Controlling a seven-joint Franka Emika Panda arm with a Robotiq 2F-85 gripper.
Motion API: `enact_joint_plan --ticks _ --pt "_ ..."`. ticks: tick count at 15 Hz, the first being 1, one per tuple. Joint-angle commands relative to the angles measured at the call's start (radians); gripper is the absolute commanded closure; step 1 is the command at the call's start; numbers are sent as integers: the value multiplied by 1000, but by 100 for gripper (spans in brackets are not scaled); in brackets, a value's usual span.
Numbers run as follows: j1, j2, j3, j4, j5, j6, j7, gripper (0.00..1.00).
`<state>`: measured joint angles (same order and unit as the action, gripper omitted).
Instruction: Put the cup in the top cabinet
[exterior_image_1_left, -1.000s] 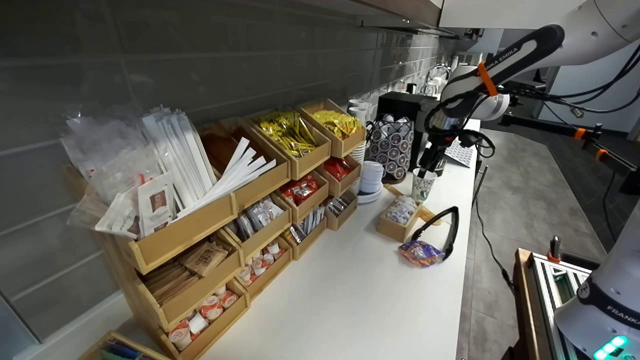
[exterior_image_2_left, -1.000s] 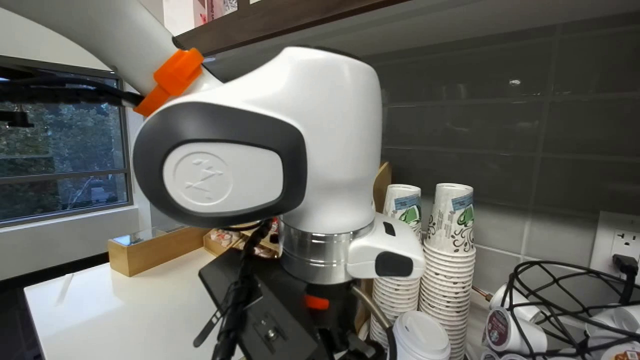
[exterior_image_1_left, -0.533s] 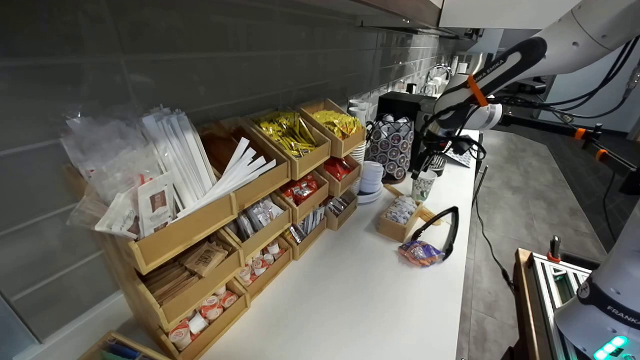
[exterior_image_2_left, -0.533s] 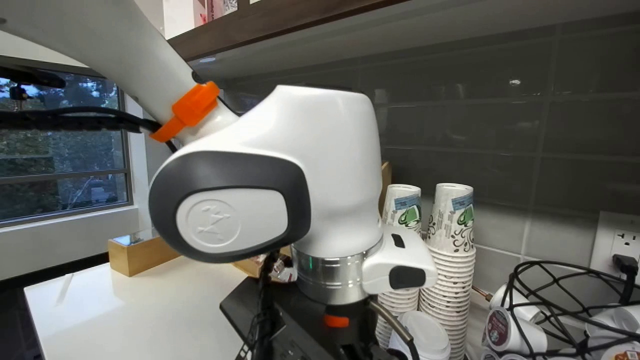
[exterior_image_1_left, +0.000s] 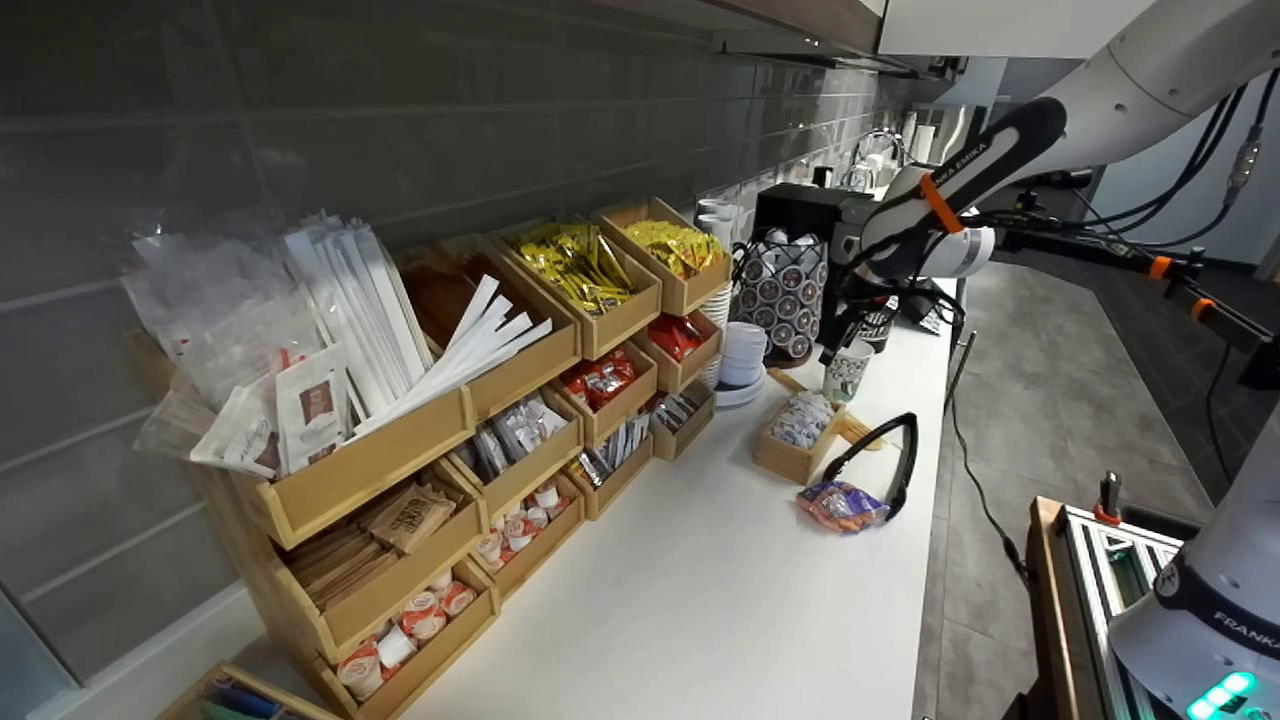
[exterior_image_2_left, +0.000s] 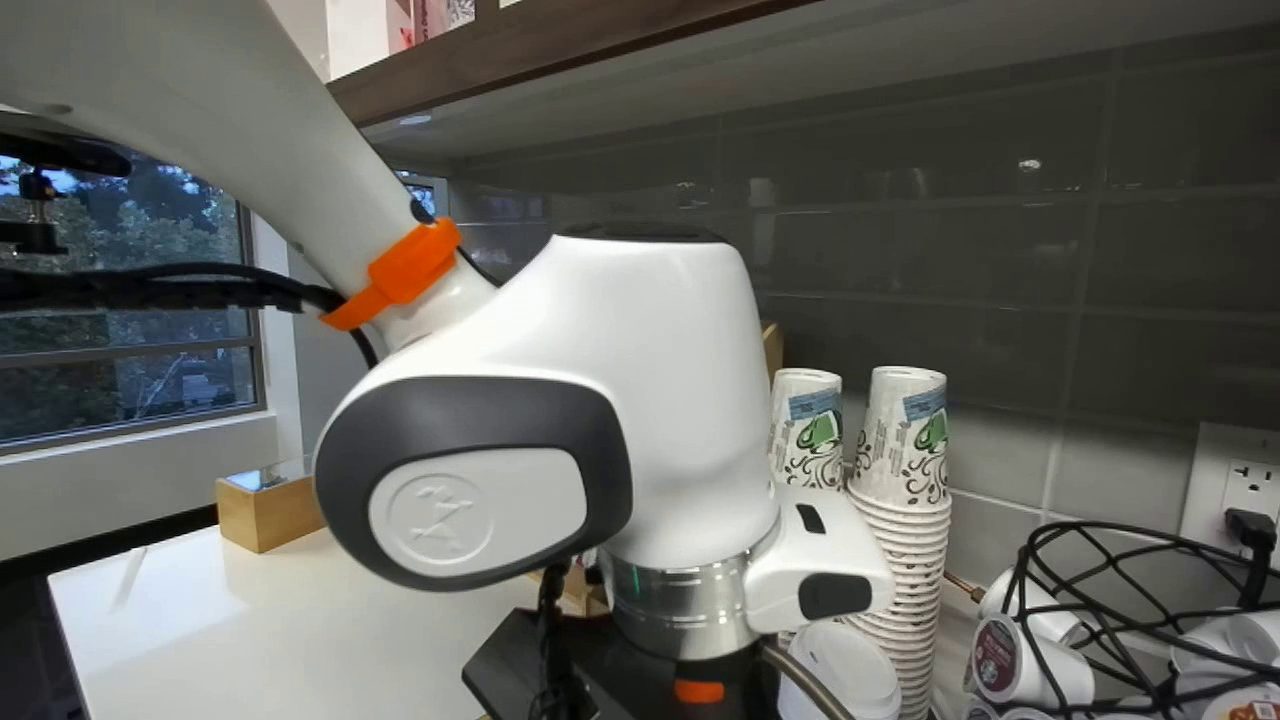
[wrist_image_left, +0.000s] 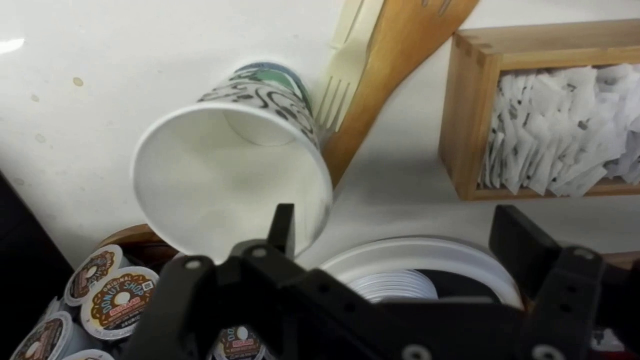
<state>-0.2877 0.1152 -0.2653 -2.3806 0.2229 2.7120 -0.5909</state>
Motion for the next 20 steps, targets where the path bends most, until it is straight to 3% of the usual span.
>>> enact_joint_plan --ticks 1,3,4,5,8,16,20 --pt "-31 35 18 12 -11 8 -11 0" --pt "-38 47 20 12 -19 22 -6 0" --pt "-41 50 19 12 -26 22 -2 6" --pt "-43 52 19 12 -33 20 0 26" --pt "-49 50 23 11 -38 6 1 37" --pt "-49 49 24 13 -55 11 10 98" --pt "-49 34 22 20 -77 -8 24 99"
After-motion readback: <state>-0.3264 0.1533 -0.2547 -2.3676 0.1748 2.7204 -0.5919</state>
